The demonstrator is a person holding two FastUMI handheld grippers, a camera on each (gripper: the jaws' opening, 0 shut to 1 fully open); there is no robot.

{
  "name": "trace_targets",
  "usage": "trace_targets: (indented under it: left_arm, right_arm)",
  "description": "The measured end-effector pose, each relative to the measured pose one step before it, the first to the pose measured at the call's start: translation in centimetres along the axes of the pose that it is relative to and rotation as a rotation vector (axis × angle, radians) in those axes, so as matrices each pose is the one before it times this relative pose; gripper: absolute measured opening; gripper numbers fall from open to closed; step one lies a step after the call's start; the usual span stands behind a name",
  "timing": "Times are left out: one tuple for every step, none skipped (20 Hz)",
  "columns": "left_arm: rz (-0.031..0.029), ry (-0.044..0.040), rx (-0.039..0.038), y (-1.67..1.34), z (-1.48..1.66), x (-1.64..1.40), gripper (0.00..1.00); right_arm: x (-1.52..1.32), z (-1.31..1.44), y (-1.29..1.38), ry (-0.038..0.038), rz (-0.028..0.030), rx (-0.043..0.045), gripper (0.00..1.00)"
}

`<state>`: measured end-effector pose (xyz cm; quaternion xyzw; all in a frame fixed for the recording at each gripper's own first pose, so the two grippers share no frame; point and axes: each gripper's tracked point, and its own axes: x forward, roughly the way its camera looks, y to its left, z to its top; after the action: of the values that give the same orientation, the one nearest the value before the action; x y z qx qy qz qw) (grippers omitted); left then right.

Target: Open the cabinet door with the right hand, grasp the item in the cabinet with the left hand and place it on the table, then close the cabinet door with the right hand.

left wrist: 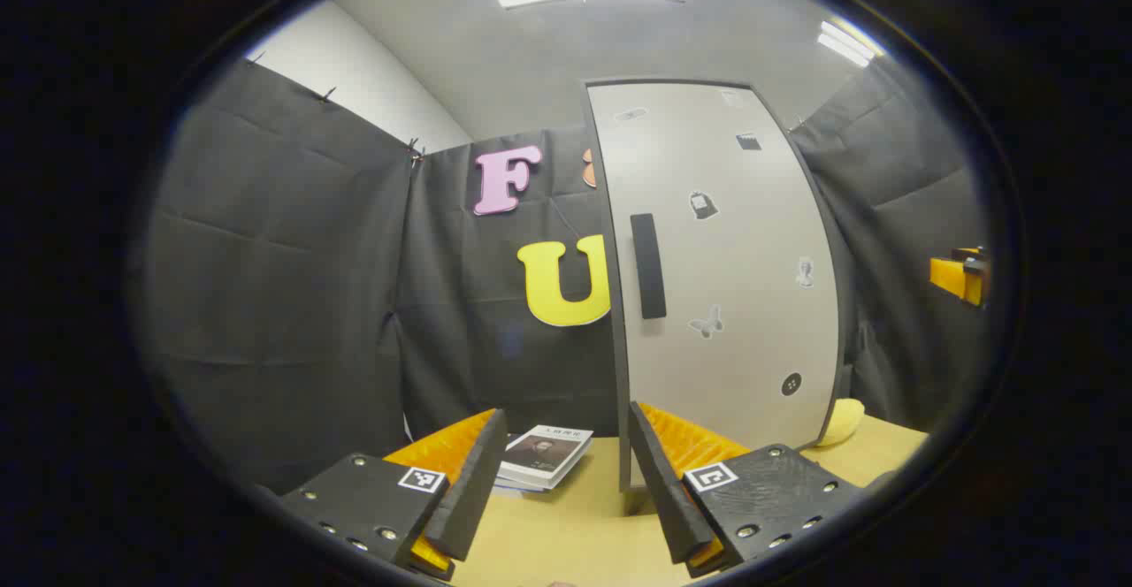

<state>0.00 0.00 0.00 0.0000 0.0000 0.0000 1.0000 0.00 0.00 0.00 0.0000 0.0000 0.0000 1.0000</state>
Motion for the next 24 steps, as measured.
trace_targets:
  left_arm:
    - [0.00050, -0.00007, 0.00033, 0.067, -0.145, -0.223, 0.83]
    - [0.00056, 0.00085, 0.00342, -0.018, 0.142, -0.075, 0.82]
    - [0.00141, -0.00093, 0.00454, 0.071, -0.025, -0.231, 0.82]
    - [-0.00004, -0.00104, 0.00466, 0.069, 0.046, -0.061, 0.82]
    - [0.00153, -0.00157, 0.00464, 0.084, -0.038, -0.148, 0.82]
    - [0.00110, -0.00248, 0.00328, 0.005, 0.171, -0.127, 0.82]
    - [-0.00023, -0.00037, 0.00171, -0.042, -0.009, -0.061, 0.82]
    - [-0.00054, -0.00051, 0.00017, 0.083, 0.073, -0.085, 0.82]
    - [-0.00014, -0.00103, 0.00049, 0.110, -0.057, -0.125, 0.82]
    - [0.00035, -0.00205, 0.00067, 0.036, 0.114, -0.100, 0.82]
    - [-0.00088, -0.00031, 0.00059, 0.045, -0.071, -0.043, 0.83]
    - [-0.00024, -0.00079, 0.00054, 0.093, 0.047, -0.055, 0.82]
    - [-0.00112, -0.00090, 0.00044, -0.070, 0.194, -0.152, 0.83]
    - [-0.00126, -0.00053, 0.00106, 0.091, -0.058, -0.005, 0.83]
    - [0.00001, -0.00001, 0.00199, 0.185, 0.001, -0.094, 0.82]
    - [-0.00032, -0.00070, 0.00155, -0.015, 0.078, 0.003, 0.83]
    - [0.00026, -0.00064, 0.00127, 0.212, -0.033, -0.105, 0.83]
    - [0.00158, 0.00050, 0.00115, 0.098, 0.019, 0.033, 0.83]
    - [0.00215, -0.00009, 0.00014, 0.212, -0.161, -0.068, 0.83]
    - [0.00259, 0.00074, -0.00065, 0.185, -0.026, -0.099, 0.83]
    - [0.00395, 0.00020, 0.00013, 0.258, -0.044, -0.171, 0.83]
    - [0.00419, 0.00021, 0.00130, 0.302, 0.031, -0.084, 0.83]
    - [0.00501, 0.00003, 0.00273, 0.479, -0.342, -0.175, 0.82]
    - [0.00557, -0.00081, 0.00414, 0.375, 0.051, -0.126, 0.82]
  right_arm:
    - [-0.037, -0.117, 0.077, 0.00204, 0.00262, 0.00010, 0.96]
    - [-0.075, 0.006, 0.042, 0.00225, 0.00150, 0.00041, 0.96]
    - [-0.055, -0.133, -0.012, 0.00352, 0.00036, 0.00112, 0.97]
    - [-0.031, -0.021, -0.015, 0.00287, -0.00053, 0.00184, 0.97]
    - [-0.049, -0.107, -0.074, 0.00170, -0.00174, 0.00333, 0.96]
    - [-0.003, 0.008, -0.042, 0.00181, -0.00271, 0.00421, 0.97]
    - [-0.071, -0.053, -0.116, 0.00177, -0.00331, 0.00524, 0.97]
    - [-0.021, 0.032, -0.088, 0.00085, -0.00313, 0.00493, 0.97]
    - [-0.012, 0.003, -0.070, 0.00128, -0.00310, 0.00233, 0.97]
    - [-0.076, -0.044, -0.127, 0.00161, -0.00321, 0.00137, 0.97]
    - [-0.110, -0.071, -0.065, 0.00187, -0.00243, 0.00170, 0.96]
    - [-0.047, 0.031, -0.039, 0.00143, -0.00135, 0.00254, 0.97]
    - [-0.045, 0.047, -0.056, -0.00044, -0.00246, 0.00262, 0.97]
    - [-0.059, 0.088, -0.022, -0.00211, -0.00227, 0.00267, 0.97]
    - [-0.068, -0.007, 0.051, -0.00145, -0.00023, 0.00248, 0.97]
    - [-0.024, 0.073, 0.059, -0.00039, -0.00006, 0.00148, 0.96]
    - [-0.006, 0.009, 0.048, -0.00064, 0.00023, 0.00156, 0.97]
    - [0.039, 0.093, 0.160, -0.00106, 0.00029, 0.00302, 0.97]
    - [0.115, 0.030, 0.221, 0.00169, 0.00265, 0.00340, 0.97]
    - [0.118, 0.047, 0.318, 0.00562, 0.00580, 0.00227, 0.97]
    - [0.174, -0.017, 0.300, 0.00605, 0.00612, 0.00338, 0.97]
    - [0.238, 0.163, 0.341, 0.00540, 0.00678, 0.00607, 0.98]
    - [0.198, 0.143, 0.524, 0.00320, 0.00896, 0.00692, 0.98]
    - [0.214, 0.170, 0.469, 0.00243, 0.00843, 0.00595, 0.97]
